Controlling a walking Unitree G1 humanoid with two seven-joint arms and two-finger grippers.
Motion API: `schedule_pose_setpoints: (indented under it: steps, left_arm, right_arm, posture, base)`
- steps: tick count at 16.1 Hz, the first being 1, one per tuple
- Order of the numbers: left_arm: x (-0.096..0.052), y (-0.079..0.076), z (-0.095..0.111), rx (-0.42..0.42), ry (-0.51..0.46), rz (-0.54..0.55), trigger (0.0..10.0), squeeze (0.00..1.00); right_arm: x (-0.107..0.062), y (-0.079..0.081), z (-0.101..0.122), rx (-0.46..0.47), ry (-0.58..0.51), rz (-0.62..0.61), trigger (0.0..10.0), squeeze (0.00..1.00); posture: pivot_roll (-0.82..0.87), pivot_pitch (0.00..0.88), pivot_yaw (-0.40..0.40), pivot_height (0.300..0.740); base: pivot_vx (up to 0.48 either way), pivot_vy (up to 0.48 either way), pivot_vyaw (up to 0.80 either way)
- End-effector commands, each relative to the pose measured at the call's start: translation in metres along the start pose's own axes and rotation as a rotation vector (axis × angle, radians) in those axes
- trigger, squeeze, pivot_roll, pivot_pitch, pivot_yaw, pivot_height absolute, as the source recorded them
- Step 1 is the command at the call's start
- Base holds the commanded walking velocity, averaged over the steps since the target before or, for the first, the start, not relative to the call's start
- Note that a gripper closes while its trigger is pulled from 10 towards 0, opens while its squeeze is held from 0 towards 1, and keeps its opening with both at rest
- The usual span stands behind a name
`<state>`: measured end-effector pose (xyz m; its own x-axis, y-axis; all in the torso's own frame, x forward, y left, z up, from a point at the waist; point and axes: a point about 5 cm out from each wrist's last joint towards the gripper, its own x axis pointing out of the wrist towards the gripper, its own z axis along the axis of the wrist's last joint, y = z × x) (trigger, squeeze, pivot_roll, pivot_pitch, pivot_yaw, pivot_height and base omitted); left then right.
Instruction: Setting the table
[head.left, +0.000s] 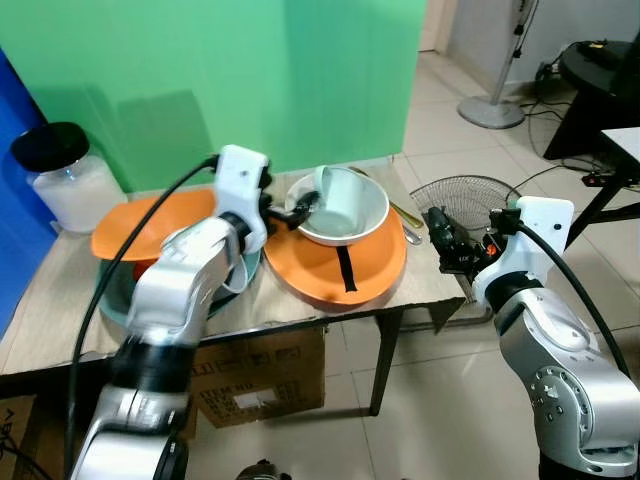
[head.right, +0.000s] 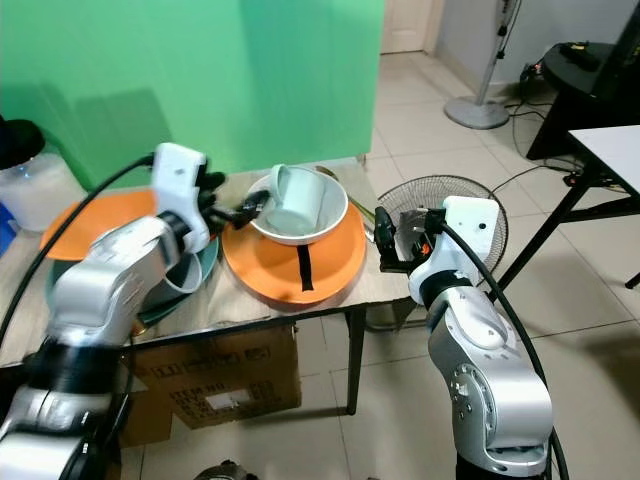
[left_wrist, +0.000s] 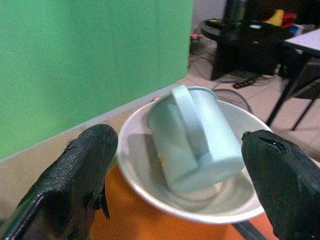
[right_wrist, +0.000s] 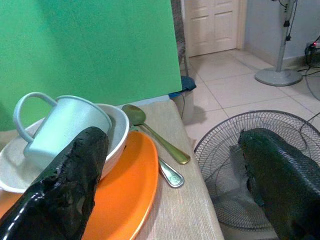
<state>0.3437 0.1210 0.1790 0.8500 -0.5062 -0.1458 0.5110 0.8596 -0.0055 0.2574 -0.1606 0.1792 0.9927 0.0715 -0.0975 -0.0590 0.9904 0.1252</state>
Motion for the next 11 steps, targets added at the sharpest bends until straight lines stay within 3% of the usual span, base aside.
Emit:
schedule_pose_setpoints:
  steps: [1,5,6,7,8,9,10,11]
  left_arm:
    - [0.010,0.000,0.002,0.047,0.003,-0.050,10.0,1.00]
    - [0.036,0.000,0.012,0.044,0.010,-0.086,10.0,1.00]
    - [0.043,0.003,0.015,0.049,0.012,-0.063,10.0,0.82]
    - [0.050,0.009,0.019,0.050,0.017,-0.011,10.0,0.13]
    - [0.053,0.012,0.021,0.029,0.019,0.009,10.0,0.00]
    - [0.055,0.012,0.021,0.013,0.023,0.014,10.0,0.00]
    - [0.061,0.010,0.021,-0.025,0.028,0.002,5.8,0.00]
    - [0.064,0.006,0.022,-0.029,0.031,-0.015,0.4,0.00]
  right_arm:
    - [0.000,0.003,0.003,0.008,-0.005,0.023,10.0,0.00]
    - [-0.004,0.005,0.004,0.003,-0.008,0.034,10.0,0.00]
    - [-0.006,0.005,0.005,-0.001,-0.009,0.037,10.0,0.00]
    - [-0.009,0.005,0.005,-0.007,-0.009,0.044,10.0,0.00]
    - [-0.010,0.006,0.005,-0.010,-0.008,0.047,10.0,0.00]
    - [-0.011,0.006,0.005,-0.012,-0.006,0.048,10.0,0.00]
    - [-0.013,0.006,0.005,-0.014,-0.003,0.048,10.0,0.00]
    - [-0.014,0.005,0.005,-0.016,-0.003,0.047,10.0,0.00]
  posture:
    - [0.07,0.000,0.047,0.740]
    - [0.03,0.000,0.072,0.740]
    - [0.02,0.000,0.080,0.740]
    - [0.00,0.000,0.087,0.740]
    - [0.00,0.000,0.093,0.740]
    - [-0.01,0.000,0.100,0.740]
    - [-0.02,0.000,0.102,0.740]
    - [-0.02,0.000,0.106,0.740]
  base:
    - [0.000,0.000,0.00]
    - [0.000,0.000,0.00]
    - [0.000,0.000,0.00]
    - [0.000,0.000,0.00]
    - [0.000,0.000,0.00]
    - [0.000,0.000,0.00]
    - [0.000,0.000,0.00]
    - [0.000,0.000,0.00]
